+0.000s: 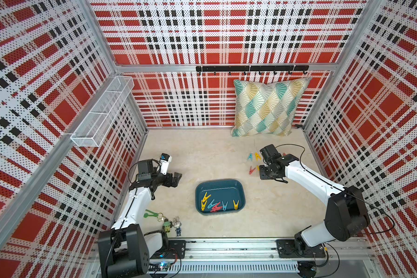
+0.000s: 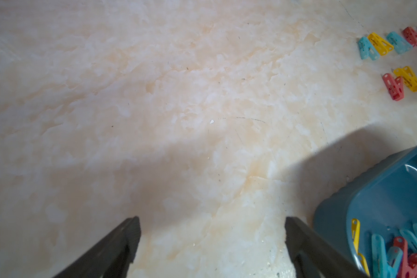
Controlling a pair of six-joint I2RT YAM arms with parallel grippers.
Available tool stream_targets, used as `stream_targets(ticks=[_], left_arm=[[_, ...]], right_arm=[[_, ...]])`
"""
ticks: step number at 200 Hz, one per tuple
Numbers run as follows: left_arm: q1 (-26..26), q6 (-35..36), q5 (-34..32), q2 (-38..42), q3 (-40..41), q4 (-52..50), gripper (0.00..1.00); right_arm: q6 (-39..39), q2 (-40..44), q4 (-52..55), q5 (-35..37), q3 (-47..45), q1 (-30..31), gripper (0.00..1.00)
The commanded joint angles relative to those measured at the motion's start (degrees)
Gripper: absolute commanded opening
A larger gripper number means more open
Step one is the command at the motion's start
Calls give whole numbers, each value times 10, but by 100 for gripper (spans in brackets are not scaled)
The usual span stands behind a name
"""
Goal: Take the clothespins out of the storage box
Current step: Pick up the clothespin from the storage box, then place the clothespin at the center of the board.
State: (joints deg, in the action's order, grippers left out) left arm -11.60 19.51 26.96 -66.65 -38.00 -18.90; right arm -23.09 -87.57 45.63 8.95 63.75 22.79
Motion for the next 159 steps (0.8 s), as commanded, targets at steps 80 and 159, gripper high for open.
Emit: stream_targets(ticks=[80, 159], left_arm=[[-3, -2, -1, 8, -16, 4, 99], [-4, -3, 0, 11, -16, 4, 99]], right_arm=[[96, -119, -31, 41, 45, -72, 5], [132, -203, -45, 37, 104, -81, 8]])
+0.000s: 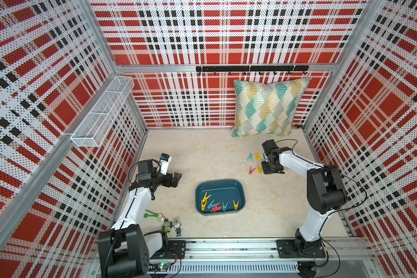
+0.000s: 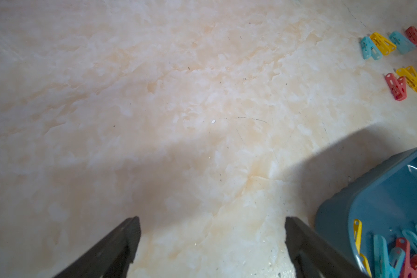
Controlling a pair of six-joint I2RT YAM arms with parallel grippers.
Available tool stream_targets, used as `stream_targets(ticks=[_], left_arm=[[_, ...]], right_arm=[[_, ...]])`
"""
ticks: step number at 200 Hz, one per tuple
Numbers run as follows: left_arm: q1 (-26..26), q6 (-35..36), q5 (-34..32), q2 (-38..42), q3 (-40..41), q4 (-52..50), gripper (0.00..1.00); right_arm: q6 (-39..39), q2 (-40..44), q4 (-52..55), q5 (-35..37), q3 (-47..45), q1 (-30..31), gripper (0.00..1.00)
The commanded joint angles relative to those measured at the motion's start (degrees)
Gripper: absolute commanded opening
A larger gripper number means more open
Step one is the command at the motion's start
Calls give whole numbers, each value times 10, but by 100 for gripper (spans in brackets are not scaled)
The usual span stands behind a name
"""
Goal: Take the clothespins out of the storage box
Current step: Place the clothespin at the center of the board.
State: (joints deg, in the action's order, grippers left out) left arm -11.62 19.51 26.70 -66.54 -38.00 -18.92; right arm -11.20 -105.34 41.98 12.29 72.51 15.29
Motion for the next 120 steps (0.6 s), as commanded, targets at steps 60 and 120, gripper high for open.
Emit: stream_targets(ticks=[60, 120], left_arm=[[-7, -2, 7, 11, -16, 5, 99], [-7, -3, 8, 11, -16, 4, 99]], right_arm=[[15, -56, -14, 17, 22, -12, 10], [17, -65, -7, 10, 32, -13, 17]])
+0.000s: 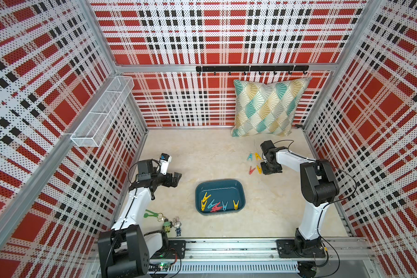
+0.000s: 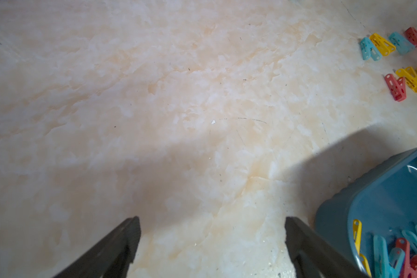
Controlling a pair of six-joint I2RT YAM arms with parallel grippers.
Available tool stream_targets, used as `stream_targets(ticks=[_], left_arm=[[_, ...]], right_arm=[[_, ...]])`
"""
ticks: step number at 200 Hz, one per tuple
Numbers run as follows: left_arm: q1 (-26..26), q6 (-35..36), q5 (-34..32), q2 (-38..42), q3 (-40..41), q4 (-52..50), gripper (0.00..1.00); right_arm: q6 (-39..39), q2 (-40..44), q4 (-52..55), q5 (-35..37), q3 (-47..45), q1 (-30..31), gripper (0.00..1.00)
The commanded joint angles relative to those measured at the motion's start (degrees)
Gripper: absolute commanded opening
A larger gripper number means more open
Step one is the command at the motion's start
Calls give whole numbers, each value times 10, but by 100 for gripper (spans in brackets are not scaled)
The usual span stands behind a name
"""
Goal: Take the clothespins out of the storage box
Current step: Place the clothespin at the center of the board.
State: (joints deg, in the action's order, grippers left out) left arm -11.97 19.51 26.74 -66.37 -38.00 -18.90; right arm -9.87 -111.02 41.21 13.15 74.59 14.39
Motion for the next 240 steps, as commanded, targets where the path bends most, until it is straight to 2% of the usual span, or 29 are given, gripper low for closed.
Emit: stream_targets(ticks=[1, 36, 93, 128, 144, 161, 188, 211, 240], left_arm=[[-3, -3, 7, 9, -16, 4, 99], [-2, -3, 8, 8, -16, 4, 99], [-3, -3, 7, 7, -17, 4, 99], [-3, -3, 4, 3, -17, 4, 99], [-3, -4, 2, 3, -17, 4, 99], [-3, -3, 0, 3, -17, 4, 99], [-3, -4, 1, 2, -17, 4, 99], [-2, -4, 0, 0, -17, 4, 99], [-3, -5, 0, 0, -17, 4, 99]], right_arm=[[4, -9, 1, 1, 12, -4, 17], [1, 0, 7, 5, 13, -4, 27], [-8, 70, 42, -10, 23, -3, 31], [-26, 141, 70, -71, 34, 0, 32], [-48, 180, 66, -123, 26, 8, 32], [-73, 223, 43, -176, 6, 30, 33], [-113, 265, 23, -200, -14, 89, 36], [-130, 269, 2, -232, -24, 149, 36], [-165, 242, -18, -232, -23, 228, 36]])
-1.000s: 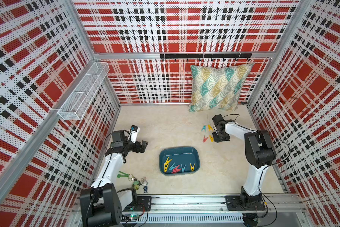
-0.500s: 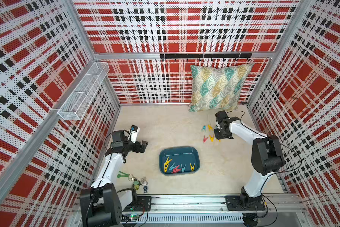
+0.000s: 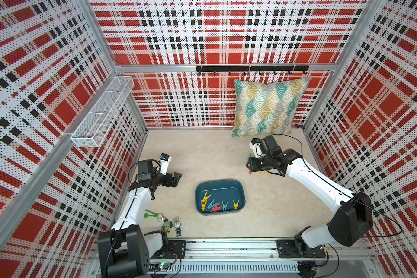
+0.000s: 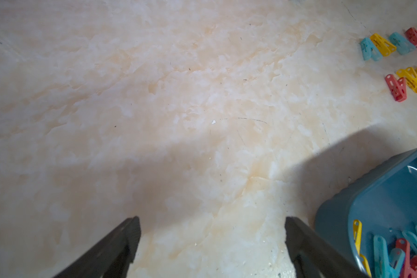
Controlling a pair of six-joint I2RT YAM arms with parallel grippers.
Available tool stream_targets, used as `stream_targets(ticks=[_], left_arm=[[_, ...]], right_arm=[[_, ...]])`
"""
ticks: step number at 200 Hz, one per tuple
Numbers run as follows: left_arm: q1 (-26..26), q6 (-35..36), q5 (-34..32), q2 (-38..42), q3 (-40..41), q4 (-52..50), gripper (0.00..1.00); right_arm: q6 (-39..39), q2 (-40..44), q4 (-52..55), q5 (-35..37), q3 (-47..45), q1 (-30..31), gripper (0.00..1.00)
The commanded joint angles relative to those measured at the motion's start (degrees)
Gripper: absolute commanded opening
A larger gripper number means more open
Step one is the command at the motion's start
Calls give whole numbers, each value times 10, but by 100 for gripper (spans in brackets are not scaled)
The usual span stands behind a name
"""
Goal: Take the clothespins out of the storage box
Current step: Place the clothespin at the center of the board, then pick up the clothespin from the storage box.
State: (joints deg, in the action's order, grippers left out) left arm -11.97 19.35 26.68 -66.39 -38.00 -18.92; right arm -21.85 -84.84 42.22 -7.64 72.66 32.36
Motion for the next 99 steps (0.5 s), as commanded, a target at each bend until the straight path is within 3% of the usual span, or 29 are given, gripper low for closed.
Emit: stream_targets(ticks=[1, 64, 99], left_arm=[[-3, -4, 0, 0, -18, 4, 99], [-2, -17, -28, 0, -21, 15, 99], [-2, -20, -29, 9, -19, 19, 99]], right_arm=[[-47, -21, -29, -24, -3, 51, 36], [-269, -99, -89, 33, 10, 197, 37], [-363, -143, -103, 47, 14, 213, 38]])
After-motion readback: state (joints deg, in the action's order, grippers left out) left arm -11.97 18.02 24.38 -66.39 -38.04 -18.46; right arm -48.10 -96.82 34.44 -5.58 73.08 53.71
